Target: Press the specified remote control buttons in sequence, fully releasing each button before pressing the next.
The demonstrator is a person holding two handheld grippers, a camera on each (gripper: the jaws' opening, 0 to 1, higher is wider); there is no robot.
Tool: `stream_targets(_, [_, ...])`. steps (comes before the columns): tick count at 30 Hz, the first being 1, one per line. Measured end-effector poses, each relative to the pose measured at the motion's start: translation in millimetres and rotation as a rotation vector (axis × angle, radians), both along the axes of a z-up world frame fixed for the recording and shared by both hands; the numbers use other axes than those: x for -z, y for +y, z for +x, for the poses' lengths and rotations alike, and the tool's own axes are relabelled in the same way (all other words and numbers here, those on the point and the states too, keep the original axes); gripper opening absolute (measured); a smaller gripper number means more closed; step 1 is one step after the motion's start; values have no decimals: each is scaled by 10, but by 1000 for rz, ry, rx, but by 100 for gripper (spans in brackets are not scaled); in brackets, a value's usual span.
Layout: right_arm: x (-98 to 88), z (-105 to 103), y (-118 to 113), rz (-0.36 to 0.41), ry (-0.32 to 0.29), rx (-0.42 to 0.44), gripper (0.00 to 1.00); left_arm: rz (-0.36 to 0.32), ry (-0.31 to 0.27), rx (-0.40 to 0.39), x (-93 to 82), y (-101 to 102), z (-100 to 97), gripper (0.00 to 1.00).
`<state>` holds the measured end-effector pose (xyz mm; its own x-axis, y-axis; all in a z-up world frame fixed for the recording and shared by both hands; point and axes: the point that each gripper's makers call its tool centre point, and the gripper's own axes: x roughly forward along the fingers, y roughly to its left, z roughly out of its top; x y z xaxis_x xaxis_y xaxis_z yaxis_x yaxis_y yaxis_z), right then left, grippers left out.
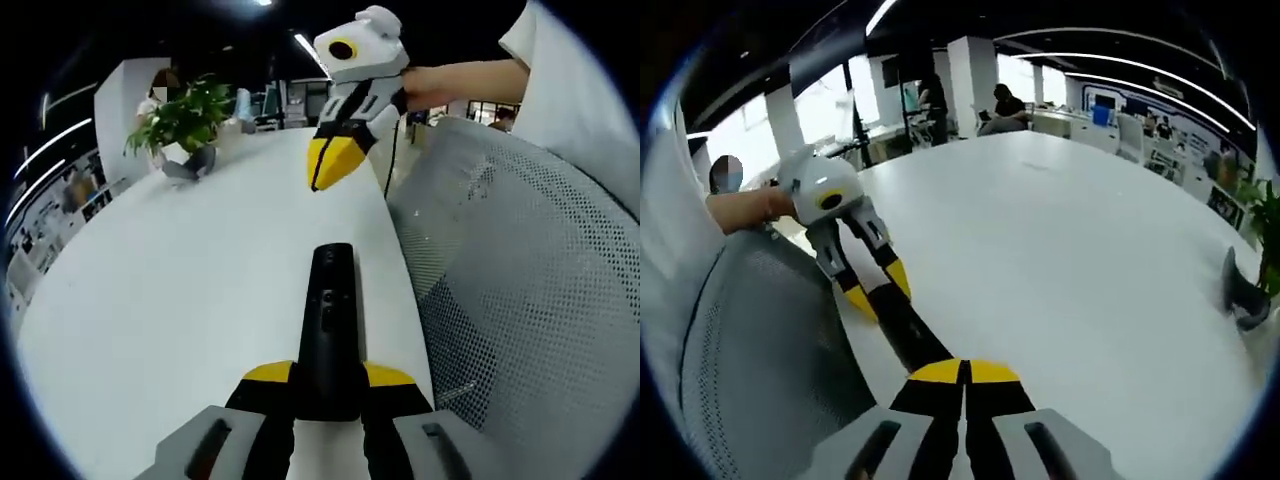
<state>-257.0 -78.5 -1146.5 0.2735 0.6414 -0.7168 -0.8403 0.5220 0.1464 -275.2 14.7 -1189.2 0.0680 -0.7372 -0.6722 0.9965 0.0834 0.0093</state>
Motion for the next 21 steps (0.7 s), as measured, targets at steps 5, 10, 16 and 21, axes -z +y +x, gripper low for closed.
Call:
stream_targets(5, [217,-66,23,-72,39,-55,0,-3,4,7,2,-2,-13,24])
stream_targets(10, [308,-136,59,-138,32,-130,0,1,17,-2,7,-9,-6,24])
stream_targets(16, [366,-150,83,-203,1,-175,0,0,12,0,6,-6,-6,24])
stream_targets(21, [358,-130,61,-254,2,-183,0,-2,12,3,4,-8,-10,24])
